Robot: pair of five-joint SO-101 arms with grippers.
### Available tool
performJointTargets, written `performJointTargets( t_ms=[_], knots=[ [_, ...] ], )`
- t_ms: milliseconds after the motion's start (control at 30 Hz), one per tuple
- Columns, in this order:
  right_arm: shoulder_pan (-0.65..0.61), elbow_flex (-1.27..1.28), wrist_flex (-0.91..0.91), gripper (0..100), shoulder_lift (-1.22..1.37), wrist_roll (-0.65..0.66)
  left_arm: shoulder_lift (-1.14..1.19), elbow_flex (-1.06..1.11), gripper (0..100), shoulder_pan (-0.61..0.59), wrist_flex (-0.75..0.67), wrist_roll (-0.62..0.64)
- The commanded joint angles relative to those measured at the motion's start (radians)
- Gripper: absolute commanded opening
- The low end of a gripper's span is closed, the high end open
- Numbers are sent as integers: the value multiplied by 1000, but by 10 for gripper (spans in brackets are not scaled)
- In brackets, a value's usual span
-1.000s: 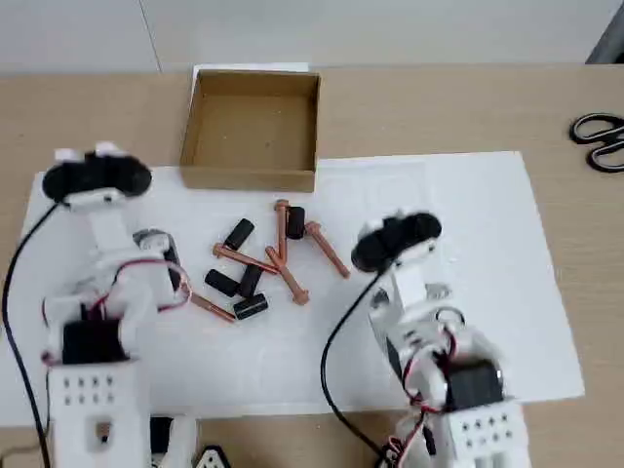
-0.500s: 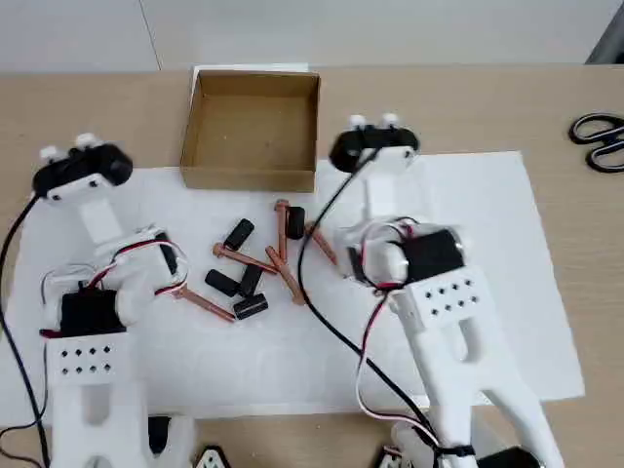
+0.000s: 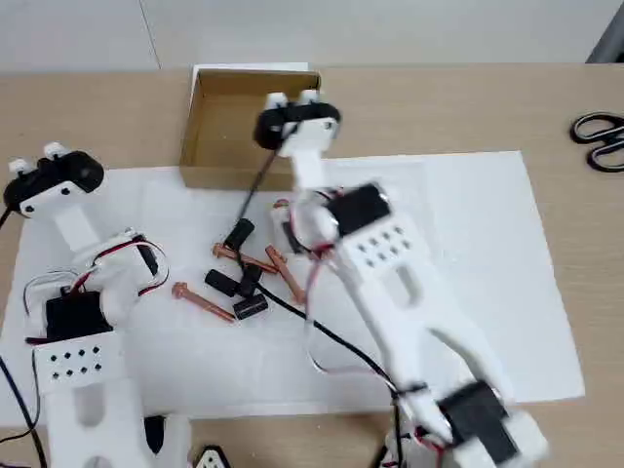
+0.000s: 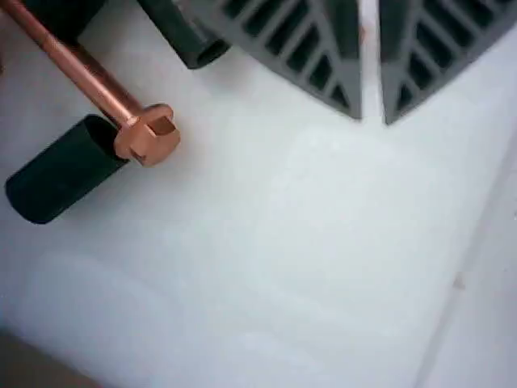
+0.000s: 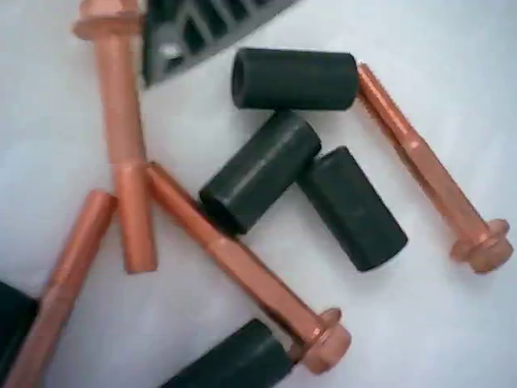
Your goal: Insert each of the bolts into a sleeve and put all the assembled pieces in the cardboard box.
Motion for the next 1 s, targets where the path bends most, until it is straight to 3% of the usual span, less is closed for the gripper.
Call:
performJointTargets(
  t_ms=[0,367,633,967],
  knots=[
    [-12,-203,50,227,153,-66,-3,-4,8,-5,0,48],
    [-7,-494,108,227,509,-86,-3,51,8,0,-9,106],
    [24,-620,108,227,618,-84,-3,188,8,-2,-172,106],
    [105,-749,108,226,731,-84,-3,196,8,0,-235,106]
  ],
)
